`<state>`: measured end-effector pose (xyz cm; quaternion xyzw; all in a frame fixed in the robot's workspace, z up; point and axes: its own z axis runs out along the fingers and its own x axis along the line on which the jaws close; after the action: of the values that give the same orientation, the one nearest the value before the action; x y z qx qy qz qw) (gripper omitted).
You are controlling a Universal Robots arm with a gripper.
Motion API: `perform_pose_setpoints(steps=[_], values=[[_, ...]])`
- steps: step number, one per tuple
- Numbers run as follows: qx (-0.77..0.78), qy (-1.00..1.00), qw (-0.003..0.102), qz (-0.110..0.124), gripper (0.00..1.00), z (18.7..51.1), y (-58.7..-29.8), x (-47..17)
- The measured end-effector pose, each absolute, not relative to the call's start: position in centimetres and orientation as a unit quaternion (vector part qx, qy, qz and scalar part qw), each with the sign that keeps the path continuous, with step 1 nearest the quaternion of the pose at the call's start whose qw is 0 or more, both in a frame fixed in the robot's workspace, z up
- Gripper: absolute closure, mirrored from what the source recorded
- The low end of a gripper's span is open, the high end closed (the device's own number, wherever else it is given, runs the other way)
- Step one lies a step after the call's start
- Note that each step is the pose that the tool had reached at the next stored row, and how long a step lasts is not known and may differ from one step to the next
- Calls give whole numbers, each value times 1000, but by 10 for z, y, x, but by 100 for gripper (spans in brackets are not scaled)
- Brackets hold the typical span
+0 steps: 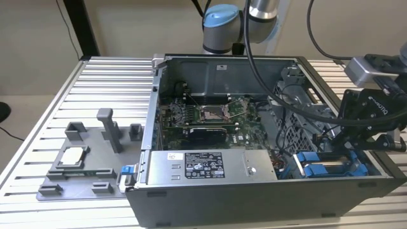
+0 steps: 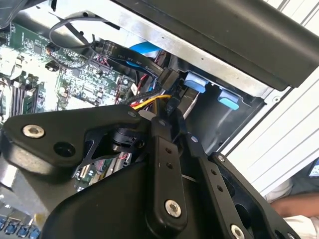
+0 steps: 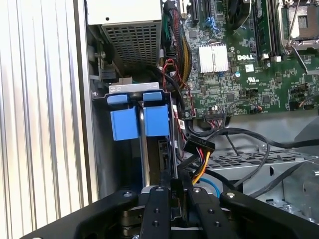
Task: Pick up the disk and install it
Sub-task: 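Insert the first disk wire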
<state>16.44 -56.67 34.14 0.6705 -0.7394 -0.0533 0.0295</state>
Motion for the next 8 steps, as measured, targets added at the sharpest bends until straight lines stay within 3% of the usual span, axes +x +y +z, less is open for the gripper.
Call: perform_pose_setpoints(steps=[8], values=[[670,-739,30,-53,100,341,-569,164]])
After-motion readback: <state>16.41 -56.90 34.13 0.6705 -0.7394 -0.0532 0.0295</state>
